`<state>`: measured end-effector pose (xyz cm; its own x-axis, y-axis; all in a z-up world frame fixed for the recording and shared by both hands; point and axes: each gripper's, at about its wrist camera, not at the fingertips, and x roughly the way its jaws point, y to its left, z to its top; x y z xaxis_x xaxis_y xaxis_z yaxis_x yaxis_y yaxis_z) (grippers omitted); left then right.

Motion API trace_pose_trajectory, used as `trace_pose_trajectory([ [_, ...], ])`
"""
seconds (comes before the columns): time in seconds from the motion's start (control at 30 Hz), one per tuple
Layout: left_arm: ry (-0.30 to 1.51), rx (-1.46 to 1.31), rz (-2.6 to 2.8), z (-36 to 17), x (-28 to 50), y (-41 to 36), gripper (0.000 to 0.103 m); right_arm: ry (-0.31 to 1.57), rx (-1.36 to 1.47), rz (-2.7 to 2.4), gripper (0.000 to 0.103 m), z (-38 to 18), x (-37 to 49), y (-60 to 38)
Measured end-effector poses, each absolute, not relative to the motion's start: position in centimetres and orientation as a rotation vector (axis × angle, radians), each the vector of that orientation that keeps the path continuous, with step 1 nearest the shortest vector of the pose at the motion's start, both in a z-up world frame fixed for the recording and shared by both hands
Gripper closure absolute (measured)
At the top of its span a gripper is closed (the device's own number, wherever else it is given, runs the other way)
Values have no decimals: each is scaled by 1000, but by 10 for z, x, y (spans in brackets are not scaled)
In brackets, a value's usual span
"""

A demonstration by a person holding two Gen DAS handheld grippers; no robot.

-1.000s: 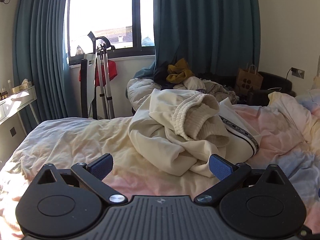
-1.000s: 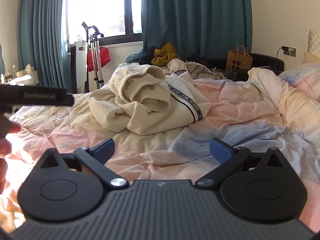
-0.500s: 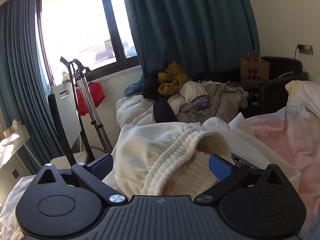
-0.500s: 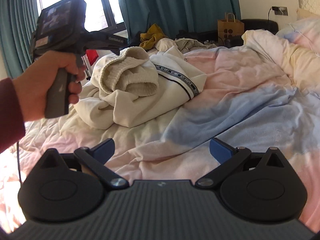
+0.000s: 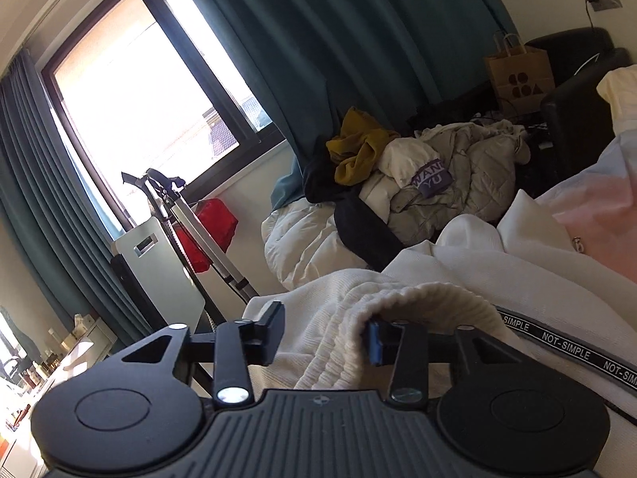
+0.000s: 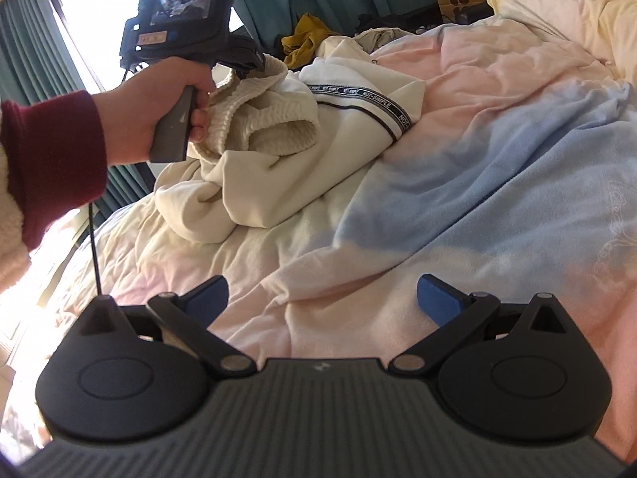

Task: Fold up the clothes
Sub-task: 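Grasp the ribbed cuff of the cream sweatpants with the left gripper, then grasp the other ribbed cuff with the right gripper while the left gripper holds its cuff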

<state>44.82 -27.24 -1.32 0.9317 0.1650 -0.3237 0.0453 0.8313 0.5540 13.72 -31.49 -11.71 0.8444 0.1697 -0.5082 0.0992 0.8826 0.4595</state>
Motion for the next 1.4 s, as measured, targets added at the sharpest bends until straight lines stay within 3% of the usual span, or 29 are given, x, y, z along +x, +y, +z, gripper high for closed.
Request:
trace_pose_trajectory([
  [0.03,375,567,50,-3,442,-269,89,565,493,44,0,-117,137,-315],
  [0.37,288,361,1,112,313,-163,93,474,444,96,0,-97,124,-308],
  [0.6,261,165,-8,136,191,-63,93,397,550,142,0,-80,108,-319],
  [0.93,368,-169,78,86,82,102,94,358,658,328,0,-61,93,-314],
  [1.2,458,-375,135,18,99,186,94,607,705,502,0,-91,115,-261],
  [1.4,532,-470,147,-24,117,224,93,711,683,552,7,-109,140,-228],
])
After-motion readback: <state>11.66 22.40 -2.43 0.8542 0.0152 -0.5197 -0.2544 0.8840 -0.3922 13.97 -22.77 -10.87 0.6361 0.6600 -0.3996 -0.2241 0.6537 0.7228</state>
